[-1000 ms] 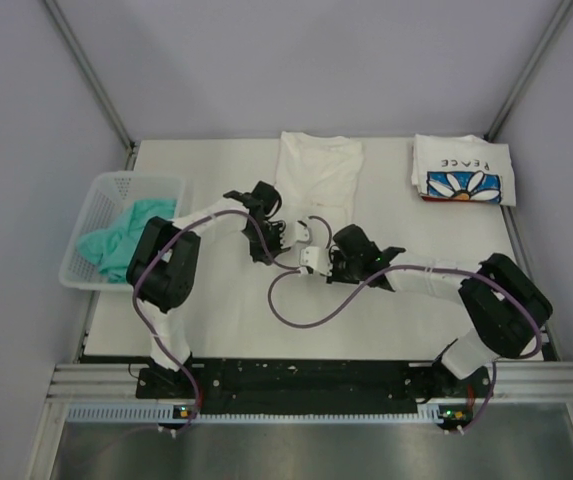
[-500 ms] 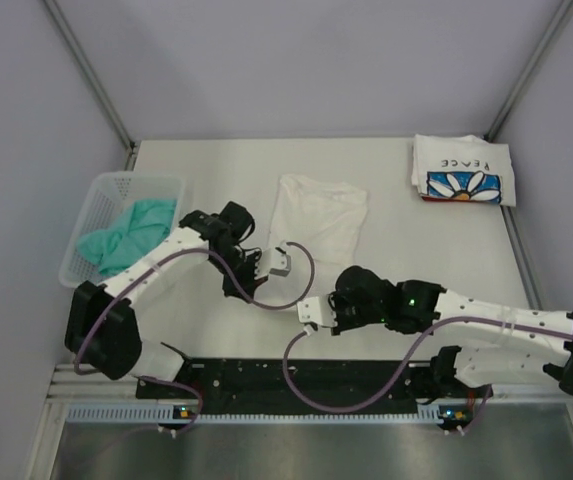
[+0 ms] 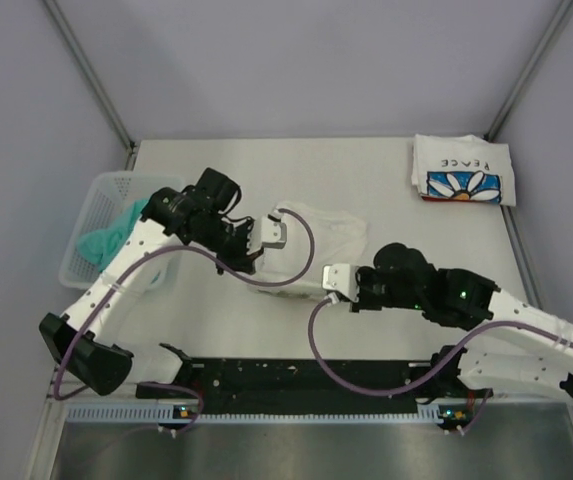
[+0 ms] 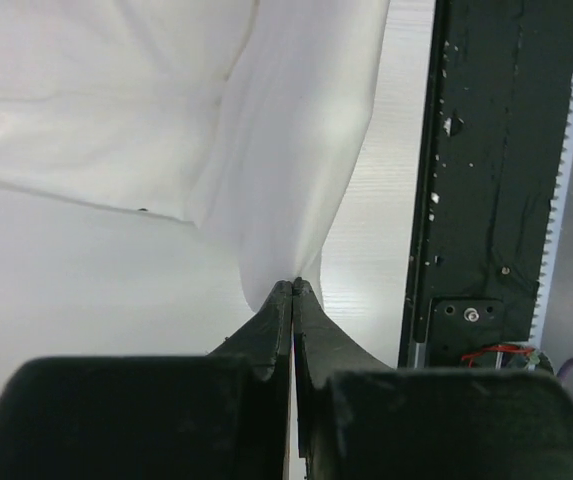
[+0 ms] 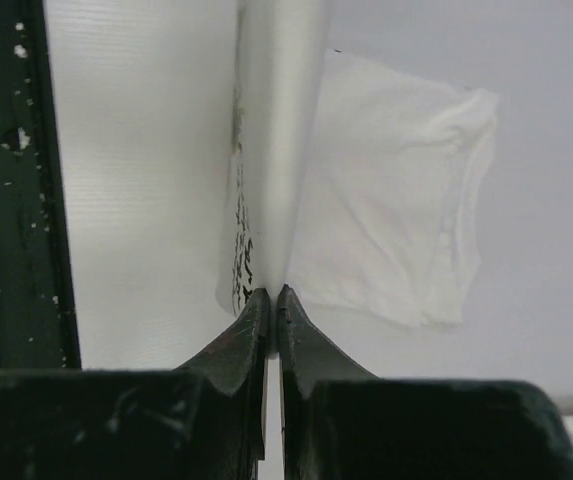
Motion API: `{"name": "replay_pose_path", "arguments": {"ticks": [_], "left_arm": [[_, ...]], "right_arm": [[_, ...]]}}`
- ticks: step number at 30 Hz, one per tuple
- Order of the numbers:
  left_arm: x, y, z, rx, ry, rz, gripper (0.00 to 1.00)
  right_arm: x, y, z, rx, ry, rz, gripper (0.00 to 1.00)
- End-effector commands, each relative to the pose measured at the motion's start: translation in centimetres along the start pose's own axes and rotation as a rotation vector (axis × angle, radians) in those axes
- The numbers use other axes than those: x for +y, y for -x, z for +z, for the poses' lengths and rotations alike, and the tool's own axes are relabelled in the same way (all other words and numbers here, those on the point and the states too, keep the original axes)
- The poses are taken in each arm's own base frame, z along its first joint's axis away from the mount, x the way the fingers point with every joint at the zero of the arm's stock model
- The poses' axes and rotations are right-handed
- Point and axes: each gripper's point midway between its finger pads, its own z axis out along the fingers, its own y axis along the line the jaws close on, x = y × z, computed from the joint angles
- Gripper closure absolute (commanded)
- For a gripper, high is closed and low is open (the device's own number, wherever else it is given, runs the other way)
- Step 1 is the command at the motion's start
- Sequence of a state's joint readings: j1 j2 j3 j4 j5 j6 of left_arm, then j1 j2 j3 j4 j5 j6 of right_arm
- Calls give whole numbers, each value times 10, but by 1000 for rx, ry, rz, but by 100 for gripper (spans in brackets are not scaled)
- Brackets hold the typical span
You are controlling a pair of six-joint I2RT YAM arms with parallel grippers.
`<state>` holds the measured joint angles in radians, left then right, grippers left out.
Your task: Fold and stack the t-shirts
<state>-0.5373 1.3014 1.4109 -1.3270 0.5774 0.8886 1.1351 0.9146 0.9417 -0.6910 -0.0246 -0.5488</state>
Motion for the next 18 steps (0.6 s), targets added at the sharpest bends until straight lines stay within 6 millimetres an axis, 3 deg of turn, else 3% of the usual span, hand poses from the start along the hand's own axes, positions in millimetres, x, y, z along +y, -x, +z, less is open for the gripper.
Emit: {"name": "replay_pose_path", "arguments": {"ticks": [1, 4, 9, 18], "left_arm": [[33, 6, -6, 43, 67, -67, 100], [70, 21, -11, 29, 121, -99, 100], [138, 35, -20, 10, 242, -158, 100], [201, 38, 11, 9, 286, -168, 100]], "right_arm": [[-49, 11, -22, -70, -146, 106, 100], [-77, -4, -16, -23, -209, 157, 100], [-141, -34, -14, 66, -350, 275, 100], [-206, -91, 2, 185, -483, 433, 100]]}}
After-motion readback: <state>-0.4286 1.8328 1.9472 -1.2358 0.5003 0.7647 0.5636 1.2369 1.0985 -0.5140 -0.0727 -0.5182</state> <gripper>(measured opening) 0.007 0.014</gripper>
